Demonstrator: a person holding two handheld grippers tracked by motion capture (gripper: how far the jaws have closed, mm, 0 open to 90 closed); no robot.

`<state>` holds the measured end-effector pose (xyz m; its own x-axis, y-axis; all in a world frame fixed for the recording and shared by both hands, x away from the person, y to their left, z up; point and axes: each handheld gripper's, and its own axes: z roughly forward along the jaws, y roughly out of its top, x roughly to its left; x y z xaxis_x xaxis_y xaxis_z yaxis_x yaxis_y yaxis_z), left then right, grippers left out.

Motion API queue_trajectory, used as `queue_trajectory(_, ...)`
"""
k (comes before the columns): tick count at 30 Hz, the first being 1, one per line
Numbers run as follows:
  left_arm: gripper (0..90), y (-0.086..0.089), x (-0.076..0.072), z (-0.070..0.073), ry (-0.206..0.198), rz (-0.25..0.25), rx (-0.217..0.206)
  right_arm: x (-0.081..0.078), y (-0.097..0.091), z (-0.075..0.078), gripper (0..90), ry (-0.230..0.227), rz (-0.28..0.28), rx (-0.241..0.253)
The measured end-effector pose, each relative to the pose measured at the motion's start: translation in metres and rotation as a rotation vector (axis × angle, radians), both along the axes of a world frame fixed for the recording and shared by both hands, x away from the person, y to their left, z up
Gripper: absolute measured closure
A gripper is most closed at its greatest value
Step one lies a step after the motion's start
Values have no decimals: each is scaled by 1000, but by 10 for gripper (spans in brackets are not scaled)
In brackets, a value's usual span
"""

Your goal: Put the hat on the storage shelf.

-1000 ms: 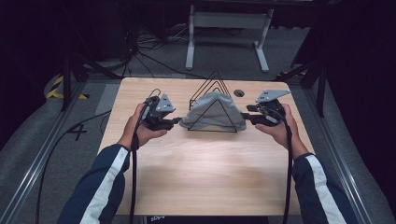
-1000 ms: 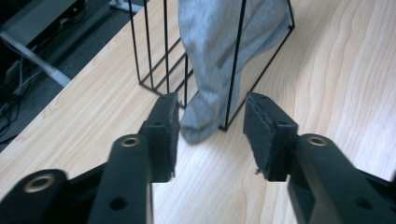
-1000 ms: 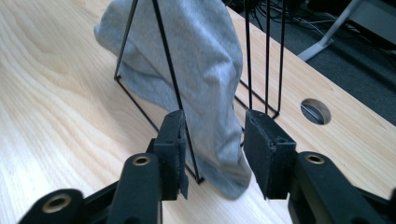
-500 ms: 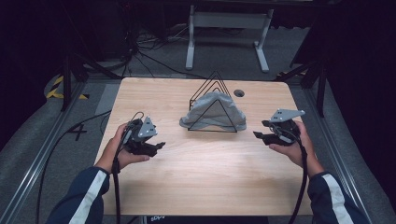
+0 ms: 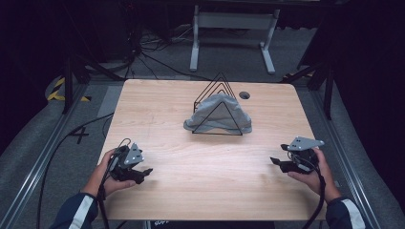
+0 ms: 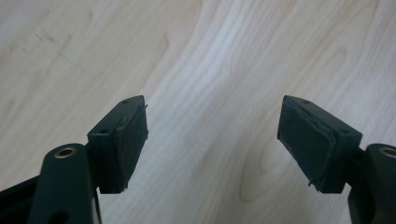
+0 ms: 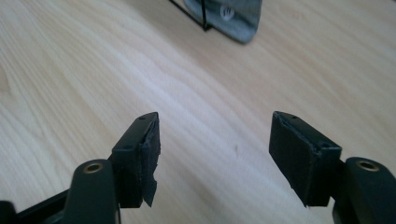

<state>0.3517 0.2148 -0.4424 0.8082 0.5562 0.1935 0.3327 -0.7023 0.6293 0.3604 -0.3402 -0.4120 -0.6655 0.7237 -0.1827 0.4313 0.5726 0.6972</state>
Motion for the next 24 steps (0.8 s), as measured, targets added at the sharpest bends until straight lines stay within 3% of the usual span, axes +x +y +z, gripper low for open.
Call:
queue_trajectory(3,244,8,-6,-12,19,-2,-25,-8,-11,-13,328,18,-17,16)
queue_trajectory(7,229,14,-10,-27,55,0,-53,-20,-32,-34,304,42,-64,76)
queue_trajectory(10,224,22,-10,-32,100,21,-128,-26,-42,-49,272,66,-101,94)
queue_trajectory(12,208,24,-11,-38,124,30,-196,-30,-48,-54,265,62,-118,153)
queue_trajectory(14,167,25,-13,-40,111,29,-203,-32,-49,-55,249,52,-150,161)
queue_trajectory(24,145,25,-12,-40,101,53,-202,-31,-47,-55,221,52,-175,155)
